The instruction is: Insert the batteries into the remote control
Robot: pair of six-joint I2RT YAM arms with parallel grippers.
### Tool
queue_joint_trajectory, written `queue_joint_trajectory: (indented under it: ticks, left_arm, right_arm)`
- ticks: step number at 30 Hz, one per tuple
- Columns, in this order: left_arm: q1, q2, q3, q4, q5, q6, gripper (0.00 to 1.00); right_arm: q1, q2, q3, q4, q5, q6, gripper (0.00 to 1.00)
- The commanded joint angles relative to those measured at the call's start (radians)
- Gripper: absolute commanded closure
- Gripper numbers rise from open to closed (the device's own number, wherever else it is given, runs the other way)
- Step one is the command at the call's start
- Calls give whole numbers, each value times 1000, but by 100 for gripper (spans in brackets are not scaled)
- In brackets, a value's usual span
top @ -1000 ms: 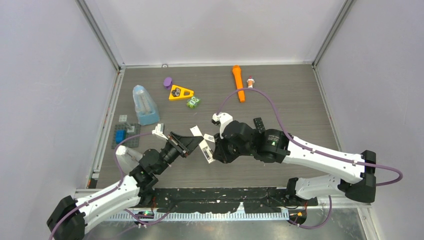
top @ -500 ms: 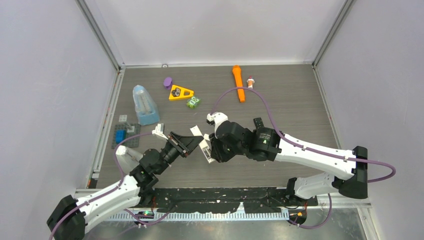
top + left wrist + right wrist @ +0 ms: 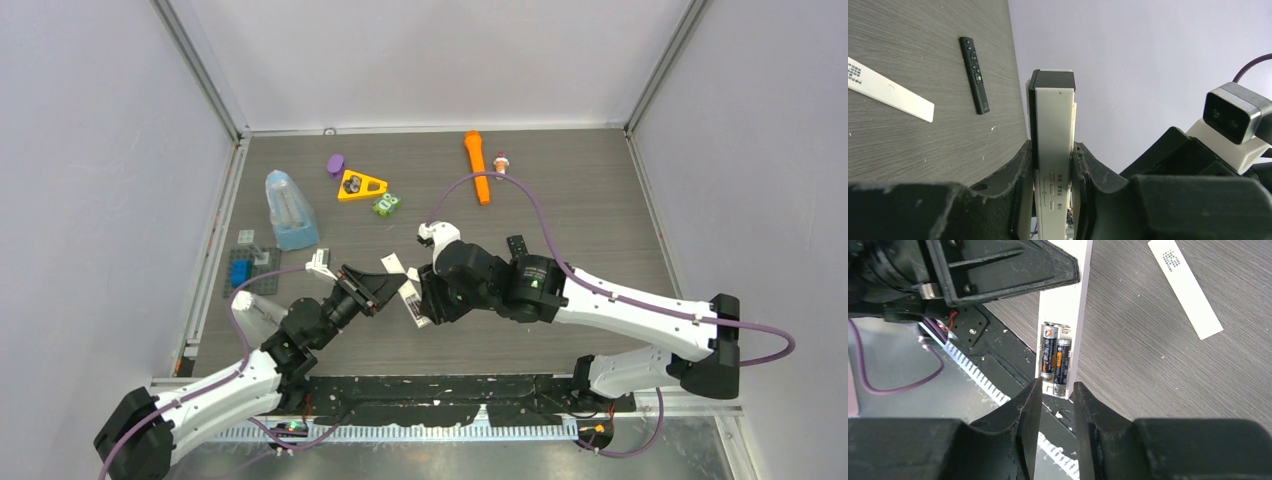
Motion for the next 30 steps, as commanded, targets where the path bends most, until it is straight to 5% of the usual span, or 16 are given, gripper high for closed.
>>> queue_joint_trajectory:
  ticks: [1,16,30]
  left_arm:
    - [5,-4,2,82,-16,-15,100]
    - [5,-9,-2,87,-24,-26,100]
    - [5,-31,0,57,-22,-32,100]
  right_arm:
    - [4,-100,1,66,3,49,66]
    - [4,-160,-98,93,-100,63,67]
    - [3,-93,-117,151,-19,85,78]
